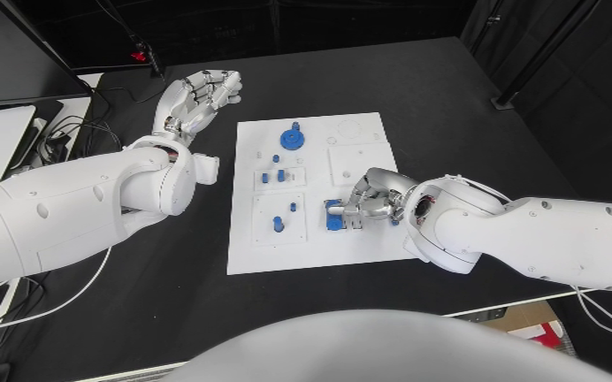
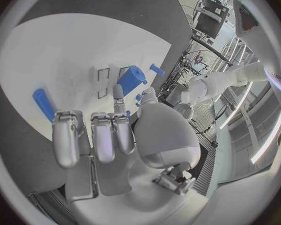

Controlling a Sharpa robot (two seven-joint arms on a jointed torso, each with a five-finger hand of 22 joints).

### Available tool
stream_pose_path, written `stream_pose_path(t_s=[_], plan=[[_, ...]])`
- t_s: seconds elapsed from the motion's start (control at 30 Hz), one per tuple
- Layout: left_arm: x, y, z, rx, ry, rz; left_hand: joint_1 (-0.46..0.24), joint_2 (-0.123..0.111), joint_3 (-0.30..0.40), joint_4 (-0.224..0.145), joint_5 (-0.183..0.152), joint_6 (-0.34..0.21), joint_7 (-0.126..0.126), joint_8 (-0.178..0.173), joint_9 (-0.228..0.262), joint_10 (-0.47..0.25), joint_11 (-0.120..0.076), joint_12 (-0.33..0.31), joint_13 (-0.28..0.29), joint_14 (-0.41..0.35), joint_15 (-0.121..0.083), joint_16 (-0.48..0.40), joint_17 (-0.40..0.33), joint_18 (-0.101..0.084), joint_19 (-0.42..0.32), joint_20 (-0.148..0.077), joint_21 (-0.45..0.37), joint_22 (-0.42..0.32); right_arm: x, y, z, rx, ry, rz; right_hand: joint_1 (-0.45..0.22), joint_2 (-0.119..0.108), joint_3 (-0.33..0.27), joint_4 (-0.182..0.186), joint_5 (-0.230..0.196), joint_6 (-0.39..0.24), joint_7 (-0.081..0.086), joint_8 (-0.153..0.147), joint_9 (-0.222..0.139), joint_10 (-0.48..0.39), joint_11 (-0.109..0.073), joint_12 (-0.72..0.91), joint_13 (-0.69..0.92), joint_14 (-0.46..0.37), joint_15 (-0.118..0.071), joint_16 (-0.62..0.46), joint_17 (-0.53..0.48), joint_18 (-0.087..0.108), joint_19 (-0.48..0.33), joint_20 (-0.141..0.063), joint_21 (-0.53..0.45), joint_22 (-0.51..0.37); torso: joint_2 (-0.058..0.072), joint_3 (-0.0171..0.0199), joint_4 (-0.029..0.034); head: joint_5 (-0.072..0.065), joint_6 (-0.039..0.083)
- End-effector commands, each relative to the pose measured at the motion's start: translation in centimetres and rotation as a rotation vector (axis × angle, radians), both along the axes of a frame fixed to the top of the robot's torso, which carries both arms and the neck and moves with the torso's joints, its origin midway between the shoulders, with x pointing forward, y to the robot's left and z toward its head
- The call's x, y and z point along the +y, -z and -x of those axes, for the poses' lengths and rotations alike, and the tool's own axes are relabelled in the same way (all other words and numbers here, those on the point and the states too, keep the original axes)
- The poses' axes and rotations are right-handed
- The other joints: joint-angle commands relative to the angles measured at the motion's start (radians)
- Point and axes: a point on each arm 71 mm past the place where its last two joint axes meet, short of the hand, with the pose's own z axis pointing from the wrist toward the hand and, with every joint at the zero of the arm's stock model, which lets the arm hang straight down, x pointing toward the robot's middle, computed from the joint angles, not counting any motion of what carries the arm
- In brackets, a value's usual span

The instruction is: Assemble the parts on the task board

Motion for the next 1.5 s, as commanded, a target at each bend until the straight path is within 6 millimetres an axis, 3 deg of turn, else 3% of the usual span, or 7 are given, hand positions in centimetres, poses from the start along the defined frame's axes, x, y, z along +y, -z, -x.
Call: stream_pose_path(t_s=[0.03, 0.2, 0.4, 0.57, 0.73, 1.03, 1.5], plan=[[-0.1, -0.8, 0.2, -0.102, 0.027, 0.029, 0.0, 0.014, -0.005, 0.001, 0.005, -0.004, 0.108, 0.004, -0.001, -0.001, -0.005, 0.007, -0.001, -0.009, 0.0, 0.006, -0.002, 0.001, 0.004, 0.001, 0.004, -0.001, 0.0, -0.5, 0.1, -0.041, 0.002, -0.031, -0.001, 0.007, -0.011, -0.002, -0.007, -0.013, 0.0, 0.036, 0.029, 0.104, -0.012, 0.003, 0.263, 0.104, -0.006, 0.002, 0.263, -0.004, 0.076, -0.006, -0.005, 0.248, 0.0, -0.0002, 0.0, 0.0, 0.0], [-0.1, -0.7, 0.2, -0.1, 0.027, 0.029, 0.0, 0.014, -0.005, 0.001, 0.005, -0.004, 0.108, 0.004, -0.001, -0.001, -0.005, 0.007, -0.001, -0.009, 0.0, 0.006, -0.002, 0.001, 0.004, 0.001, 0.004, -0.001, -0.3, -0.4, 0.4, -0.017, -0.013, -0.015, 0.01, -0.007, -0.022, -0.001, -0.009, -0.036, -0.012, 0.114, 0.096, 0.104, -0.02, 0.003, 0.263, 0.104, -0.014, 0.002, 0.263, -0.003, 0.075, -0.014, -0.008, 0.247, -0.001, -0.0006, 0.0007, -0.004, 0.0], [-0.1, -0.7, 0.2, -0.099, 0.027, 0.028, 0.002, 0.016, -0.005, 0.001, 0.006, -0.004, 0.108, 0.005, -0.002, -0.001, -0.005, 0.008, -0.001, -0.009, 0.0, 0.008, -0.003, 0.001, 0.003, 0.001, 0.004, -0.002, -0.2, -0.2, 0.8, 0.01, -0.038, 0.001, 0.023, -0.036, -0.012, 0.0, -0.01, -0.051, -0.021, 0.169, 0.146, 0.104, -0.029, 0.003, 0.263, 0.104, -0.022, 0.002, 0.263, -0.003, 0.075, -0.021, -0.007, 0.248, 0.0, -0.0005, 0.001, -0.005, 0.0], [-0.2, -0.7, 0.2, -0.098, 0.028, 0.029, 0.003, 0.016, -0.006, 0.001, 0.007, -0.004, 0.108, 0.005, -0.002, -0.001, -0.005, 0.008, -0.001, -0.009, 0.0, 0.008, -0.003, 0.001, 0.003, 0.001, 0.004, -0.002, -0.1, -0.1, 0.9, 0.017, -0.05, 0.007, 0.053, -0.043, 0.008, -0.002, -0.01, -0.055, -0.028, 0.196, 0.172, 0.104, -0.035, 0.003, 0.263, 0.104, -0.027, 0.002, 0.263, -0.004, 0.078, -0.026, -0.004, 0.249, 0.0, -0.0006, 0.0021, -0.007, 0.0], [-0.2, -0.7, 0.2, -0.098, 0.028, 0.028, 0.004, 0.017, -0.006, 0.001, 0.009, -0.004, 0.108, 0.005, -0.002, -0.001, -0.005, 0.009, -0.001, -0.01, 0.0, 0.009, -0.004, 0.001, 0.003, 0.001, 0.004, -0.002, 0.1, -0.1, 0.8, 0.017, -0.054, 0.013, 0.077, -0.036, 0.022, -0.003, -0.01, -0.054, -0.034, 0.215, 0.19, 0.104, -0.04, 0.003, 0.263, 0.104, -0.031, 0.002, 0.263, -0.006, 0.081, -0.03, 0.0, 0.251, 0.0, -0.0008, 0.0019, -0.006, 0.0], [-0.2, -0.7, 0.2, -0.097, 0.029, 0.029, 0.005, 0.018, -0.007, 0.001, 0.012, -0.004, 0.108, 0.006, -0.002, -0.001, -0.005, 0.01, -0.001, -0.01, 0.0, 0.01, -0.005, 0.001, 0.003, 0.001, 0.004, -0.003, 0.4, 0.3, 0.3, 0.018, -0.055, 0.03, 0.159, 0.011, 0.048, -0.013, -0.006, -0.065, -0.042, 0.231, 0.218, 0.104, -0.047, 0.003, 0.263, 0.104, -0.037, 0.002, 0.263, -0.007, 0.084, -0.037, 0.003, 0.252, 0.0, -0.0002, 0.0025, -0.006, 0.0], [-0.3, -0.7, 0.2, -0.097, 0.029, 0.028, 0.006, 0.019, -0.008, 0.001, 0.014, -0.004, 0.108, 0.006, -0.002, -0.001, -0.005, 0.01, -0.002, -0.01, 0.0, 0.012, -0.006, 0.001, 0.002, 0.001, 0.004, -0.003, 0.0, 0.6, 0.1, 0.028, -0.054, 0.061, 0.234, 0.035, 0.07, -0.023, 0.002, -0.071, -0.047, 0.229, 0.232, 0.104, -0.052, 0.003, 0.263, 0.104, -0.04, 0.002, 0.263, -0.008, 0.086, -0.039, 0.006, 0.254, -0.001, -0.0007, 0.0007, -0.006, 0.0]])
